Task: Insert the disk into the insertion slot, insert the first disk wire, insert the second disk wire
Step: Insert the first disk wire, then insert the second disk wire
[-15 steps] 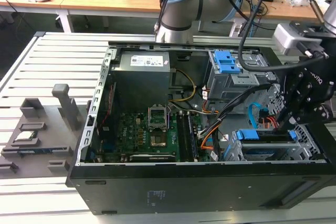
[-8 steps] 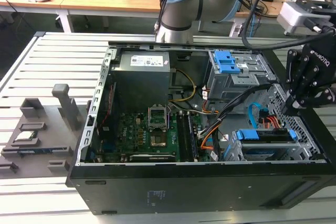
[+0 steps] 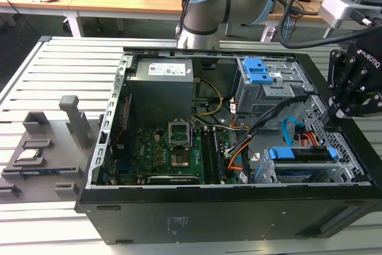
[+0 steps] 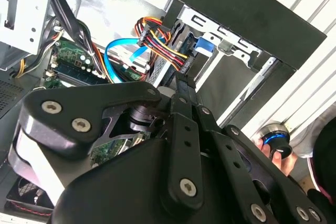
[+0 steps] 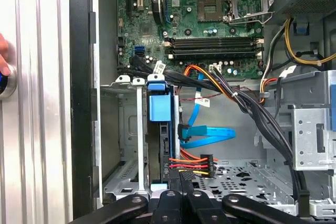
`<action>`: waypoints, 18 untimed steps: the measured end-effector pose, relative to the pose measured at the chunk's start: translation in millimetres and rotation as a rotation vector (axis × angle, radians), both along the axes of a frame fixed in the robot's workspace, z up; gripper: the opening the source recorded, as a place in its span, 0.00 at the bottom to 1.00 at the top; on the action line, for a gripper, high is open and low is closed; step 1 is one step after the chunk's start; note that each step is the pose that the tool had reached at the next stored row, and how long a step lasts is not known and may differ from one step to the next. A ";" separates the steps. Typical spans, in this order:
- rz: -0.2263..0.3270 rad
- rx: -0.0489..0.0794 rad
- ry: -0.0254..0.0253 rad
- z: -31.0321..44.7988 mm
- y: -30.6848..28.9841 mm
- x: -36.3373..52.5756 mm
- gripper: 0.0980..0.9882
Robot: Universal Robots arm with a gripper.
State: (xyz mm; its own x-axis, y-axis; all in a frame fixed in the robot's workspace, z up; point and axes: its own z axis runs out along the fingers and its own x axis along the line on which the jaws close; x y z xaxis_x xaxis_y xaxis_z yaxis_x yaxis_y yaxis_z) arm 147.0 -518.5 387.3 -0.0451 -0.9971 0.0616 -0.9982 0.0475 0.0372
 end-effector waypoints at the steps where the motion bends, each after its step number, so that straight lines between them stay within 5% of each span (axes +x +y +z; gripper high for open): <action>1: 0.000 0.000 0.0000 0.0 0.0 0.0 0.01; 13: 0.000 0.000 0.0000 0.0 0.0 0.0 0.02; 17: 0.000 0.001 0.0000 -0.1 0.0 -0.1 0.16; 18: 0.000 0.016 0.0000 -0.1 0.0 -1.9 0.16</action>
